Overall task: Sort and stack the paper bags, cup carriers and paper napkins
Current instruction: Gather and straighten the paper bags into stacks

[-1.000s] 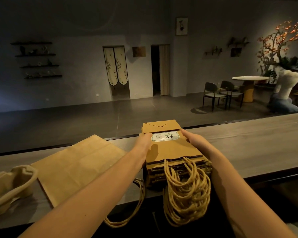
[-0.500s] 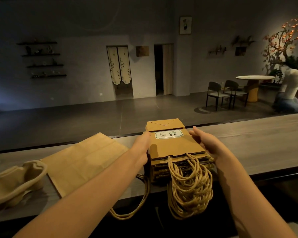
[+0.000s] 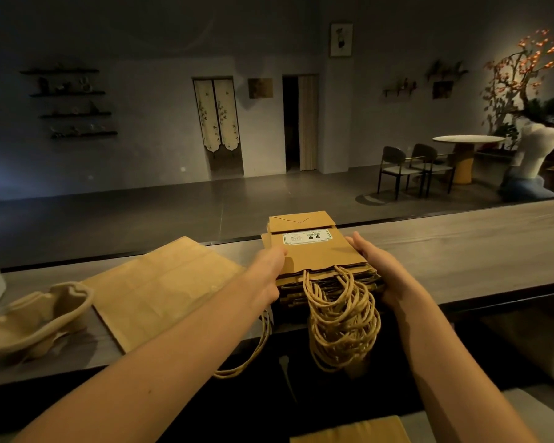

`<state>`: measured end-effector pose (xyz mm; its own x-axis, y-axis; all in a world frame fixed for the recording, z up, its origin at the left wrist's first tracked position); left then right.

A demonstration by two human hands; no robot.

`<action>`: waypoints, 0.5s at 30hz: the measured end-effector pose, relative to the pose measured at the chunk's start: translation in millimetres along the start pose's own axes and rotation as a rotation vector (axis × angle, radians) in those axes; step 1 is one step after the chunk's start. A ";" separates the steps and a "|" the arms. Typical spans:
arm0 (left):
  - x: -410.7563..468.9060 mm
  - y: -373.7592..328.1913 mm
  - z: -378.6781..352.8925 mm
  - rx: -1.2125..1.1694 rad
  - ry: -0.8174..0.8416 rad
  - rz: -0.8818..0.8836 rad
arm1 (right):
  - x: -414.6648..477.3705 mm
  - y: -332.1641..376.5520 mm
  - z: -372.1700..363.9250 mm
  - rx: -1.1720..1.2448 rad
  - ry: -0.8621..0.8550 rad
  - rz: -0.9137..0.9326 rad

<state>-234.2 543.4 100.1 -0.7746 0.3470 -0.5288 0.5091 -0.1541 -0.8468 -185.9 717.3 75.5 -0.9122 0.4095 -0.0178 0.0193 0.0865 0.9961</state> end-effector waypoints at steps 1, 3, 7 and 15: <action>-2.2 0.3 1.5 -0.004 0.004 0.003 | -2.5 2.3 -0.9 0.004 -0.004 0.005; -5.6 1.1 5.3 -0.026 0.023 0.001 | -6.7 8.1 -4.6 0.019 0.015 0.041; -7.7 3.3 9.3 -0.009 0.086 -0.020 | -21.2 13.2 -10.9 0.053 0.024 0.043; -22.9 15.0 8.3 0.031 0.076 -0.025 | -52.6 14.2 -4.8 0.001 -0.058 -0.002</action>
<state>-211.9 525.5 99.1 -0.7560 0.4198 -0.5023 0.4767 -0.1728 -0.8619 -139.6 692.6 91.0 -0.8869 0.4613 -0.0253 0.0176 0.0885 0.9959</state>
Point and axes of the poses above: each hand's wrist, its own x-axis towards the middle knuckle, its own z-axis out of the back of the hand, y = z × x, the point moved 9 cm from there along x, towards the middle knuckle, and after that the axes turned 10 degrees about z, right-handed, at the moved point
